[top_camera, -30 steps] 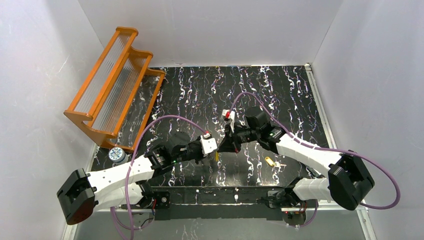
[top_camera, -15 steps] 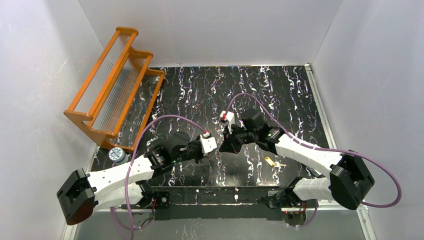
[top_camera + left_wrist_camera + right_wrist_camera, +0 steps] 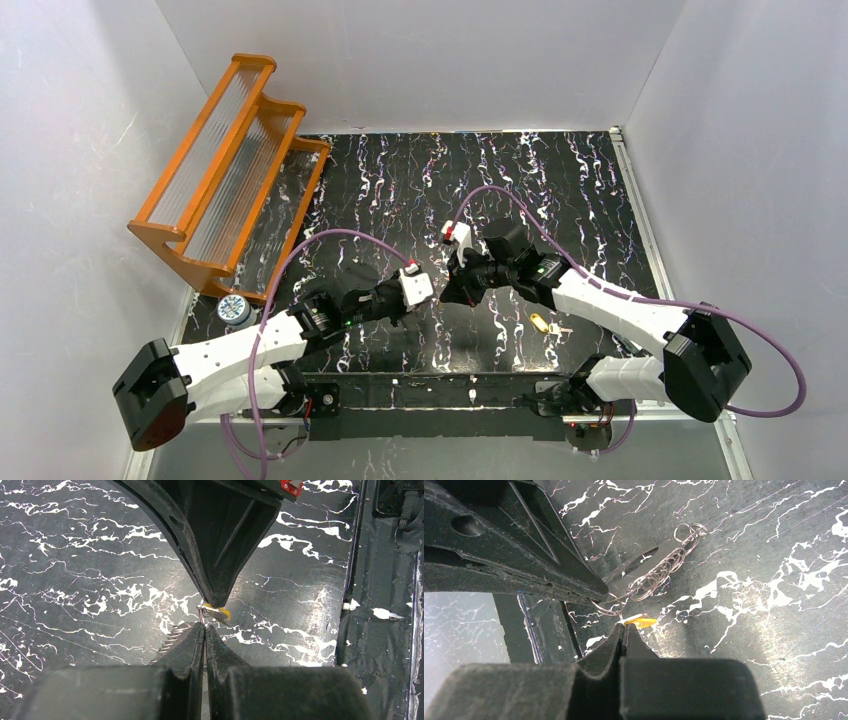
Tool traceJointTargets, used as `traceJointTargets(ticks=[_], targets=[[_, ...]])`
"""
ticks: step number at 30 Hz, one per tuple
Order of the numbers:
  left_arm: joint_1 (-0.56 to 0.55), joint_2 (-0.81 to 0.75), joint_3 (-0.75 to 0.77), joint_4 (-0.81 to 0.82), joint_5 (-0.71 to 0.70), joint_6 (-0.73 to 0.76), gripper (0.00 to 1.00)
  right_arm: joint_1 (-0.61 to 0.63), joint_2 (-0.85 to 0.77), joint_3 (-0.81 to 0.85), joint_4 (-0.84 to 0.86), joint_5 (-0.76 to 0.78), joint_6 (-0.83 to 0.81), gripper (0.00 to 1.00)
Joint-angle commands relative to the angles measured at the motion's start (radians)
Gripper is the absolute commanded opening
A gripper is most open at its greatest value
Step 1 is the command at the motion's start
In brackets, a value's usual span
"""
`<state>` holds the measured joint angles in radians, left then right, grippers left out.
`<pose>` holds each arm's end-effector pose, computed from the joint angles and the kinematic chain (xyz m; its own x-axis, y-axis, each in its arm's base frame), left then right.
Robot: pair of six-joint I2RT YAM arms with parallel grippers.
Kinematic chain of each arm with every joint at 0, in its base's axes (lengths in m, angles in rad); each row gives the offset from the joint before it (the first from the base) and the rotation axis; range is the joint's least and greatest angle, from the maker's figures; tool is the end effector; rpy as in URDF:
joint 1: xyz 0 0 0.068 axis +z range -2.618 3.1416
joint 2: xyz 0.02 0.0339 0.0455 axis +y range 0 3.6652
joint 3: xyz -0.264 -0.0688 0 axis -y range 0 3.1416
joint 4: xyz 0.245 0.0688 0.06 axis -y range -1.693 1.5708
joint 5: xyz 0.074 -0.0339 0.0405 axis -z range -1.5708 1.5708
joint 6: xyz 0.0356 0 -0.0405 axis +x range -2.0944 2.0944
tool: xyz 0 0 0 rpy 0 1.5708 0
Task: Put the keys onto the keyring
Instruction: Insert the key onto the keyring.
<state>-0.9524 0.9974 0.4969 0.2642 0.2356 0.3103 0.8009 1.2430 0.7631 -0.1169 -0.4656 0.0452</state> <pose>0.1243 -0.1891 0.2449 0.1529 0.2973 -0.9425 0.9212 0.3025 0.2448 0.1748 0.2032 0.2441 -0.4315 -0.3870 -0.8149 -0.8814 0.3732 0.2894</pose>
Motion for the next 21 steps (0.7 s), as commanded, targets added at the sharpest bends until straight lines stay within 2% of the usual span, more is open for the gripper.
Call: traceJointTargets(ticks=[1,10,16,18,21], targets=[[-0.005,-0.049,0.005,0.023,0.030,-0.006,0.00,-0.005,-0.031,0.017,0.011,0.043,-0.014,0.01],[-0.005,-0.088,-0.017,0.020,0.022,0.024,0.00,-0.005,-0.090,-0.016,0.070,-0.037,-0.017,0.01],[-0.005,-0.103,-0.024,0.021,0.018,0.036,0.00,-0.005,-0.105,-0.038,0.090,-0.034,-0.014,0.01],[-0.005,-0.108,-0.028,0.023,0.018,0.040,0.00,-0.005,-0.101,-0.036,0.084,-0.031,-0.013,0.07],[-0.005,-0.117,-0.035,0.030,0.020,0.042,0.00,-0.005,-0.110,-0.042,0.090,-0.030,-0.019,0.09]])
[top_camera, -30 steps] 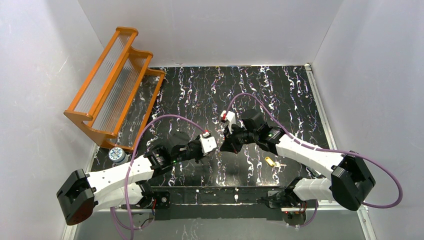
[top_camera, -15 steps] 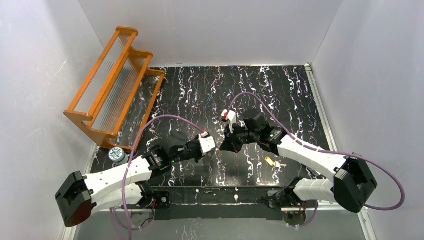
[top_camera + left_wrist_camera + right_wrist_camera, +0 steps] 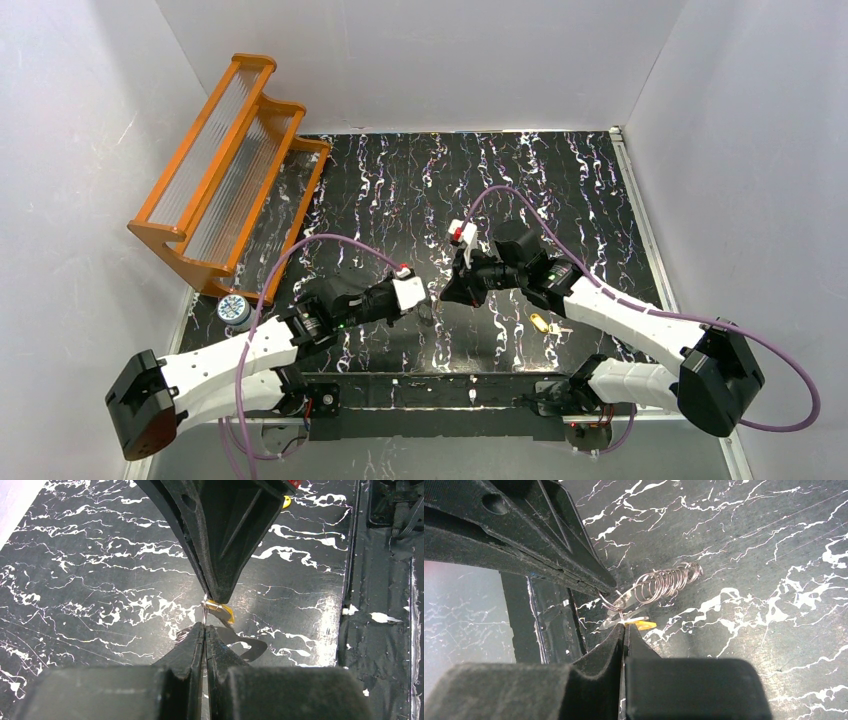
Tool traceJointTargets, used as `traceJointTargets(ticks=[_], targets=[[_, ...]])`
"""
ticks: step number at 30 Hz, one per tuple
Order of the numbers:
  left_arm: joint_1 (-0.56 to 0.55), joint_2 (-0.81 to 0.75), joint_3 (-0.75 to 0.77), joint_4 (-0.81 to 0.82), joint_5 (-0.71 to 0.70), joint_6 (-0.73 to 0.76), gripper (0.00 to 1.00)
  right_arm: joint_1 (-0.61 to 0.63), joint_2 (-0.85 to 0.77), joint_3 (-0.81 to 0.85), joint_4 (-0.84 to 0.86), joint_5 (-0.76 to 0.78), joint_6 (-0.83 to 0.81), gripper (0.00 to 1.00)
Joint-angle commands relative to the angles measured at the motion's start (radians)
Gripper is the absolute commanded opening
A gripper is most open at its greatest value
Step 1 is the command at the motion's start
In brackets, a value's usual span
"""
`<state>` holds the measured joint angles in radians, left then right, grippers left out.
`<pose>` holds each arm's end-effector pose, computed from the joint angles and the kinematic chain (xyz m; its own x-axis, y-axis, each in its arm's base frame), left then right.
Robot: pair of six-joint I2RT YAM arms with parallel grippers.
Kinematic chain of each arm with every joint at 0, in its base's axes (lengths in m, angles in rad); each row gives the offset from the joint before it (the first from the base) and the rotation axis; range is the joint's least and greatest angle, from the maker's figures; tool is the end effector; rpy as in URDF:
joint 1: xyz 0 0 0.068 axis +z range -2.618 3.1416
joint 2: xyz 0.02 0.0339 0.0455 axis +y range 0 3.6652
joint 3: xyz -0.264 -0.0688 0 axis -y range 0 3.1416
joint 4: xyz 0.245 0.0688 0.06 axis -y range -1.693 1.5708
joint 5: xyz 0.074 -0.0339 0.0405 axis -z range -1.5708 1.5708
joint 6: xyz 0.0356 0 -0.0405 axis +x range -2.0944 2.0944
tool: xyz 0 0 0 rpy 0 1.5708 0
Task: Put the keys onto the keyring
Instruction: Insert the key onto the keyring.
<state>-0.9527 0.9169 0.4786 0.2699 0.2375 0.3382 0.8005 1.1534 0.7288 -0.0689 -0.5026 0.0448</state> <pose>0.1171 -0.1791 0.2552 0.2158 0.2530 -0.9431 0.9063 0.3077 0.2899 0.1643 0.1939 0.2587 -0.3709 -0.3260 -0.8696 -0.9087 0.3207 0.2674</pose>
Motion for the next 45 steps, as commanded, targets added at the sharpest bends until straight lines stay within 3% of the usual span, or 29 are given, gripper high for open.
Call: traceJointTargets(ticks=[1,5,14,20,28,33,39,45], targets=[[-0.004,-0.040,-0.018,0.028,0.018,0.014,0.00,-0.005,-0.023,-0.010,0.046,0.013,-0.020,0.11],[-0.004,-0.054,-0.026,0.037,0.022,0.017,0.00,-0.004,-0.049,-0.022,0.061,0.021,-0.026,0.27],[-0.004,-0.071,-0.048,0.066,0.023,0.022,0.00,-0.004,-0.144,-0.078,0.143,0.041,-0.043,0.39],[-0.004,-0.116,-0.105,0.146,0.049,0.048,0.00,-0.005,-0.254,-0.164,0.279,0.047,-0.091,0.41],[-0.004,-0.186,-0.189,0.287,0.120,0.058,0.00,-0.004,-0.390,-0.415,0.651,-0.205,-0.270,0.42],[-0.004,-0.194,-0.204,0.320,0.149,0.049,0.00,-0.004,-0.316,-0.416,0.747,-0.300,-0.268,0.40],[-0.004,-0.184,-0.204,0.334,0.163,0.042,0.00,-0.003,-0.248,-0.407,0.877,-0.304,-0.219,0.41],[-0.005,-0.171,-0.201,0.337,0.172,0.037,0.00,0.001,-0.226,-0.398,0.902,-0.293,-0.220,0.51]])
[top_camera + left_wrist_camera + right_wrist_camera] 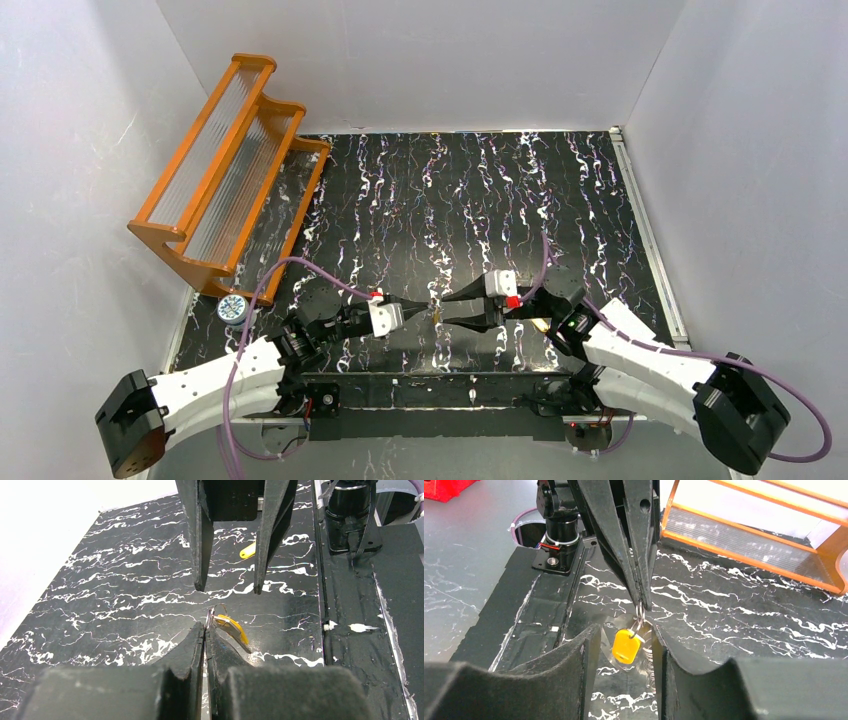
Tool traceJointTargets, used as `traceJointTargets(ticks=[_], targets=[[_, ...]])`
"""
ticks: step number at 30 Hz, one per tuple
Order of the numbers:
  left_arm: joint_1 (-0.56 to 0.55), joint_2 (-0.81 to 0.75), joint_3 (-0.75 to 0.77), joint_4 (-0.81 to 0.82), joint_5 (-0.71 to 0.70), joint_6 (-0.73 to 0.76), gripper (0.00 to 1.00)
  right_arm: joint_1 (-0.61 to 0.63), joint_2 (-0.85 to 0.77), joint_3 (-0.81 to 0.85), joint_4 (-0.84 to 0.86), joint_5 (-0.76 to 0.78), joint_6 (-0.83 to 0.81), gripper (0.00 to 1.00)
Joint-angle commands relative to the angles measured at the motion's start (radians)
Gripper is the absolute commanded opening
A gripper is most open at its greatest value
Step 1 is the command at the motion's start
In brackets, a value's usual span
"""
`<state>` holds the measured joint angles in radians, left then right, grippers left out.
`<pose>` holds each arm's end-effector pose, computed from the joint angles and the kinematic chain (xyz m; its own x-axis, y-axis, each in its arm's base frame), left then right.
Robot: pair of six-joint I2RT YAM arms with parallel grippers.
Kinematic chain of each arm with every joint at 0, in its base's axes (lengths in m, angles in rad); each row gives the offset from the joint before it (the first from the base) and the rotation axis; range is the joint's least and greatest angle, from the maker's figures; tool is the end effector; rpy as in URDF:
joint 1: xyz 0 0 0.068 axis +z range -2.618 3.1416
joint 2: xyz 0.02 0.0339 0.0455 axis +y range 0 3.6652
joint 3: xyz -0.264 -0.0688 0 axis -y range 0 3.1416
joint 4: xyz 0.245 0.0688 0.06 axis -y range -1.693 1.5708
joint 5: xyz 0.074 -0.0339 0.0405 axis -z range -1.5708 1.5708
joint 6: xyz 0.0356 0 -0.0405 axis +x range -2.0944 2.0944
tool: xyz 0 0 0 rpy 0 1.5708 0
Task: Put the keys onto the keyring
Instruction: Insert the key onto the keyring, then adjust the key on the keyring.
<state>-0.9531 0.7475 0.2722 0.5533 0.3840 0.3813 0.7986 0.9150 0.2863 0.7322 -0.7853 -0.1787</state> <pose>0.0924 -0.1531 0.2425 0.4037 0.0276 -0.9145 0.8855 0.2394 0.3981 0.1153 0.1545 0.2374 0.2482 0.0747 -0.9658 -0.9686 0.0029 -0.2487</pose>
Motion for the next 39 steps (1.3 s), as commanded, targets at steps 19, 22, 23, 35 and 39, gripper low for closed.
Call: traceJointTargets(ticks=[19,22,23,35,39], targets=[[-0.004,-0.001,0.010,0.063,0.049,-0.020,0.00,0.028,0.160,0.097,0.150,-0.012,0.025,0.14],[-0.004,-0.005,0.006,0.063,0.053,-0.023,0.00,0.028,0.157,0.101,0.141,0.006,0.023,0.04],[-0.004,-0.006,0.005,0.063,0.053,-0.024,0.00,0.028,0.155,0.104,0.130,0.012,0.018,0.01],[-0.004,-0.015,0.038,-0.092,-0.067,-0.010,0.51,0.027,0.137,0.309,-0.470,0.070,-0.197,0.01],[-0.004,0.015,0.078,-0.167,-0.087,0.020,0.47,0.028,0.174,0.411,-0.716,0.123,-0.251,0.01]])
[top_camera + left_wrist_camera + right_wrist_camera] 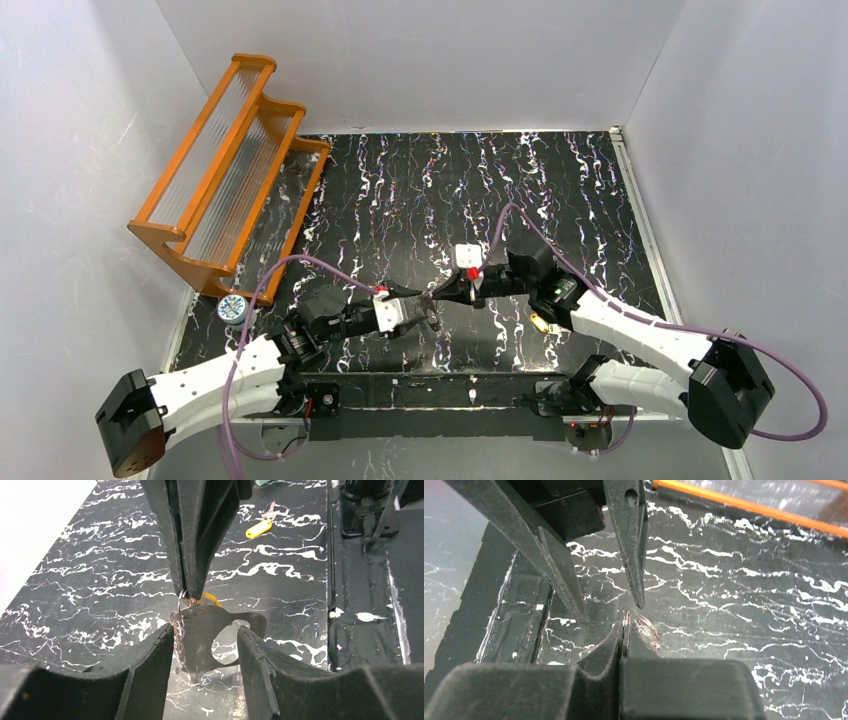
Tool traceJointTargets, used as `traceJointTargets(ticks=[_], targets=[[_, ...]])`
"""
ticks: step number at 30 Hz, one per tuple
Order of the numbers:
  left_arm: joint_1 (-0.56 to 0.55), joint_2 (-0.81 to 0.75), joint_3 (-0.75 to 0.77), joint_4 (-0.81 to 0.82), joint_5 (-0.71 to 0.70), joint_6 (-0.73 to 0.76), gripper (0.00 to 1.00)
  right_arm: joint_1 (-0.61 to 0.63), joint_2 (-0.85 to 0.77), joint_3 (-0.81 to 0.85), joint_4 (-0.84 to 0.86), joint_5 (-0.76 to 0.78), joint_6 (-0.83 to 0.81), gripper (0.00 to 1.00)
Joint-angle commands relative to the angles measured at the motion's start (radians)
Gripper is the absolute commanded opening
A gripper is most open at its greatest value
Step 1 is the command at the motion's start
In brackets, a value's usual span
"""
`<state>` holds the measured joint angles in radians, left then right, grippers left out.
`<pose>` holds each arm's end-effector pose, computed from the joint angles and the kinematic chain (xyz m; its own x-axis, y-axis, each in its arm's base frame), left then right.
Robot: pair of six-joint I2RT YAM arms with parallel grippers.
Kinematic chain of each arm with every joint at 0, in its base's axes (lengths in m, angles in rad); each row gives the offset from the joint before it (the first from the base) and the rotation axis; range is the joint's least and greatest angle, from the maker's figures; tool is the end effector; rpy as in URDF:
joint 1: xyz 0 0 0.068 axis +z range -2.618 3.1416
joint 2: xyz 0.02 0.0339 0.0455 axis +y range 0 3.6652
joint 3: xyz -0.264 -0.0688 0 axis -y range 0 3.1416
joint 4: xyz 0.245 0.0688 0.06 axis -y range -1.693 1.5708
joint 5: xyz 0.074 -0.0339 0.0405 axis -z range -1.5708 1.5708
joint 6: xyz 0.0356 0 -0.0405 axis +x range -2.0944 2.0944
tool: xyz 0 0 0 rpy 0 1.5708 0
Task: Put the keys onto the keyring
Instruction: Adjust the key on the keyring.
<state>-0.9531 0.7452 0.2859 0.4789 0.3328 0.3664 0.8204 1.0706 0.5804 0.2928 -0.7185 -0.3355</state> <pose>0.0947 -0.1533 0.2398 0.3544 0.0858 -0.9312 0.8919 0.2682 0.3642 0.1442 0.1891 0.2630 0.1999 -0.1490 -0.9684 -0.9796 -0.0083 -0.2009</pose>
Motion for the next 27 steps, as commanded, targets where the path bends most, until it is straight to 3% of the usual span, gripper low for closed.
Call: traceJointTargets(ticks=[1,6,12,24,27], targets=[[-0.004,0.023,0.072,-0.106,-0.039,0.039,0.46,0.006,0.030,0.143,-0.350,0.066,-0.107,0.01],[-0.004,0.052,0.082,-0.098,-0.033,0.044,0.40,0.006,0.082,0.241,-0.555,0.109,-0.142,0.01],[-0.004,0.099,0.068,-0.005,0.022,0.028,0.34,0.006,0.153,0.318,-0.679,0.112,-0.159,0.01],[-0.004,0.153,0.044,0.120,0.007,-0.001,0.31,0.006,0.158,0.311,-0.678,0.049,-0.188,0.01],[-0.004,0.167,0.050,0.127,0.019,-0.003,0.26,0.006,0.147,0.301,-0.661,0.044,-0.192,0.01]])
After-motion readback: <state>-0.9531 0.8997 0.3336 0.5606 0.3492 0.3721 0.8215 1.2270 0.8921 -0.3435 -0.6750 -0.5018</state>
